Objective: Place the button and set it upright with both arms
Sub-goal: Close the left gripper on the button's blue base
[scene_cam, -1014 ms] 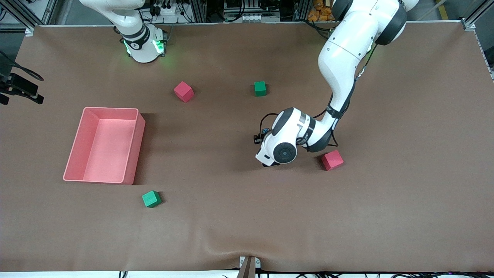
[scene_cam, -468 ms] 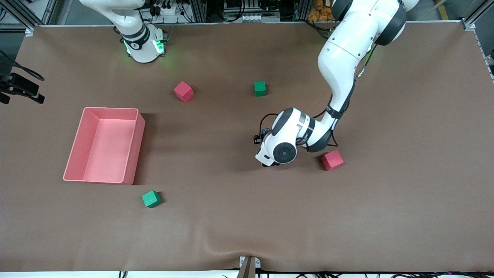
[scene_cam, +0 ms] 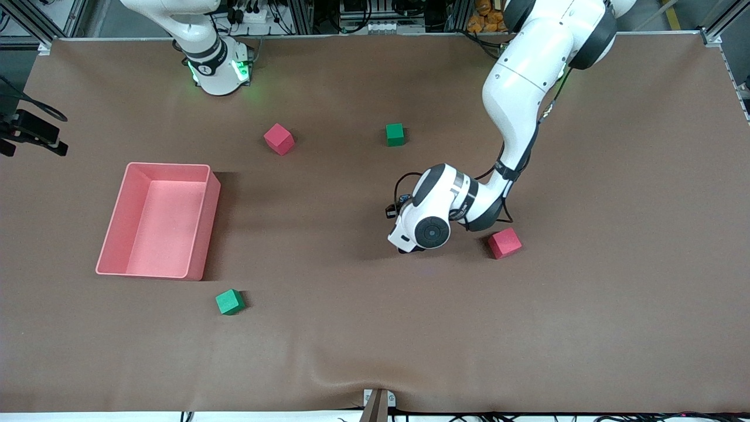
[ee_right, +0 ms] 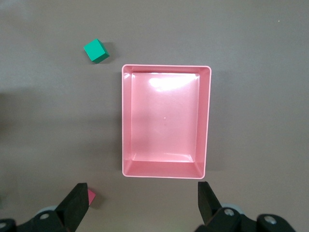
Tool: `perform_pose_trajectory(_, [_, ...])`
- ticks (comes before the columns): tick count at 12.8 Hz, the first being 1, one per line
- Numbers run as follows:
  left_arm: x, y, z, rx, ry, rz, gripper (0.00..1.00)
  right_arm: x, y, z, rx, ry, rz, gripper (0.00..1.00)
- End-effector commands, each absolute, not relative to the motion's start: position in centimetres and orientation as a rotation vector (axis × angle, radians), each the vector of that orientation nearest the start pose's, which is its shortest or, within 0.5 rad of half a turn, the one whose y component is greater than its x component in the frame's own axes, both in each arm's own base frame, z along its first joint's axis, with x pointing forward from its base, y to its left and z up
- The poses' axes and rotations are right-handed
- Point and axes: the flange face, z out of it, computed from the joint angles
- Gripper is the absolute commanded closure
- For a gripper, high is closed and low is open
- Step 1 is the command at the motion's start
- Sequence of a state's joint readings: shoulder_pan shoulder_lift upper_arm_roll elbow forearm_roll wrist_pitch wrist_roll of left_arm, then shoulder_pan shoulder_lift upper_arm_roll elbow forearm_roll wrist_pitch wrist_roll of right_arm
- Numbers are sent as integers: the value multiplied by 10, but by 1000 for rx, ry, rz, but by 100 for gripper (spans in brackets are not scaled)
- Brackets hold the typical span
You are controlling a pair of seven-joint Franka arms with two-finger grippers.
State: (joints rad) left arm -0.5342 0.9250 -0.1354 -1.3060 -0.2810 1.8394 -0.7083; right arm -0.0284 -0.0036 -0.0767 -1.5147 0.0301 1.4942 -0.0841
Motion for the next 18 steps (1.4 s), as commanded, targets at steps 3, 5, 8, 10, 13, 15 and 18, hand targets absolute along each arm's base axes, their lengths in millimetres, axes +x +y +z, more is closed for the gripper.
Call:
perform_pose_trajectory(3, [547, -454, 174, -3096, -315, 795, 100, 542, -57, 653, -3110, 65, 20, 0])
perform_pose_trajectory(5, [549, -455, 182, -3104, -327, 776, 100, 542, -57, 653, -3110, 68, 22, 0])
perform_pose_trajectory(8, [555, -460, 204, -3139, -312, 727, 100, 542, -56, 653, -3111, 65, 15, 0])
perform_pose_trajectory(10, [564, -461, 225, -3170, -330, 655, 100, 542, -55, 653, -3109, 63, 15, 0])
perform_pose_trajectory(13, [568, -476, 248, -3189, -415, 425, 100, 544, -52, 652, -3110, 56, 8, 0])
perform_pose_trajectory(15, [572, -488, 255, -3211, -535, 251, 100, 544, -52, 652, -3108, 55, 20, 0])
perform_pose_trajectory(18, [577, -494, 280, -3207, -611, 64, 100, 542, -56, 653, -3107, 65, 19, 0])
